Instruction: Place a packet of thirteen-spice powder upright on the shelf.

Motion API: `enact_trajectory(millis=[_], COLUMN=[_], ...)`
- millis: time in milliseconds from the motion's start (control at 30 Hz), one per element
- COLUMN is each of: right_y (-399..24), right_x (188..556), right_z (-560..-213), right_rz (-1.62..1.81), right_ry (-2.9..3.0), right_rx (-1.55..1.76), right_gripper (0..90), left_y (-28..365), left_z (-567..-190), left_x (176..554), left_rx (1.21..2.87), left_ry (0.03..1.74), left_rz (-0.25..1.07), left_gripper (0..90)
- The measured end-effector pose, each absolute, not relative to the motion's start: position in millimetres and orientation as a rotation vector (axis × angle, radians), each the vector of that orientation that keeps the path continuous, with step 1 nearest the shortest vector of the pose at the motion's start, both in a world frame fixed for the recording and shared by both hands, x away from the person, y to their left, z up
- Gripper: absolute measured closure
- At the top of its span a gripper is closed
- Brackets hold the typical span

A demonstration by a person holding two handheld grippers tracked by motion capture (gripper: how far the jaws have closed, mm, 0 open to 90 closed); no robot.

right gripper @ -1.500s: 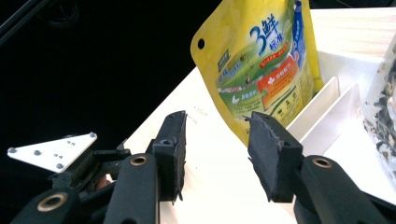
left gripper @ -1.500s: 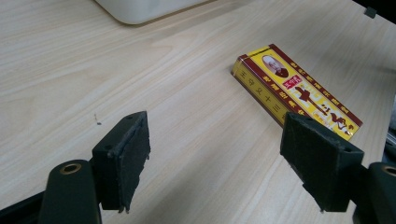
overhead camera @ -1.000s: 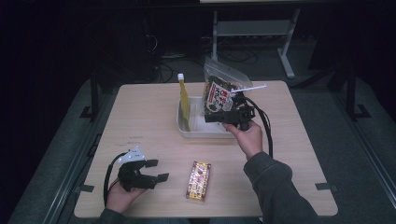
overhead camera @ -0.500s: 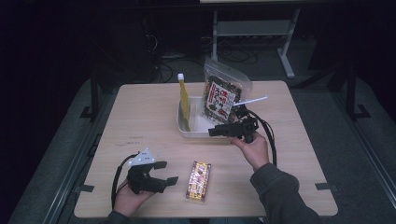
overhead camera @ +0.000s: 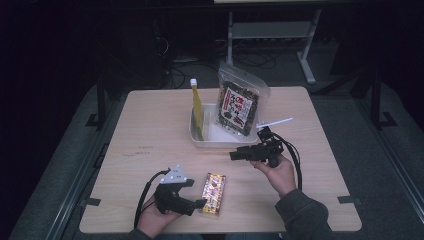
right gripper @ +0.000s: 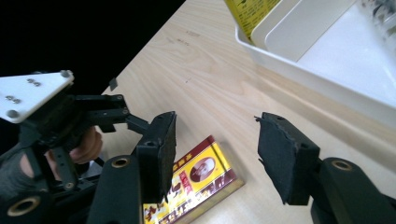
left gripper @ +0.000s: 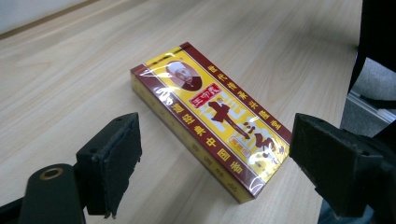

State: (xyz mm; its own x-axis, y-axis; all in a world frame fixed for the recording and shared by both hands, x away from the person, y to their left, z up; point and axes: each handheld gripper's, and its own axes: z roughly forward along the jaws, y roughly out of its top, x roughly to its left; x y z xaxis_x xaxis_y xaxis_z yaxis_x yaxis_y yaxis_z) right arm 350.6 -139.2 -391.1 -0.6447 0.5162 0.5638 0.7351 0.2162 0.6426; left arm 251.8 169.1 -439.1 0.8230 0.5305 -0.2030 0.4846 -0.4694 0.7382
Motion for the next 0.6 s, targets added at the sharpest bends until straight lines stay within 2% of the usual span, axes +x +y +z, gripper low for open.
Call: enact_trajectory(millis=[367, 600], right_y=[-141.5, -141.4], right_x=[329.0, 318.3], right_z=[-406.0, -412.6], right_rz=[-1.355, -1.360], right_ry=[-2.311, -2.320], right_rx=[-1.165, -1.159], right_gripper=[42.8, 41.2], left_y=[150.0, 131.0], left_z=[-448.5, -453.5], left_x=[247.8, 241.1], left_rx=[2.166, 2.171], left_ry=[0.779, 0.783], left_rz=[0.082, 0.164], left_gripper=[15.2, 15.2])
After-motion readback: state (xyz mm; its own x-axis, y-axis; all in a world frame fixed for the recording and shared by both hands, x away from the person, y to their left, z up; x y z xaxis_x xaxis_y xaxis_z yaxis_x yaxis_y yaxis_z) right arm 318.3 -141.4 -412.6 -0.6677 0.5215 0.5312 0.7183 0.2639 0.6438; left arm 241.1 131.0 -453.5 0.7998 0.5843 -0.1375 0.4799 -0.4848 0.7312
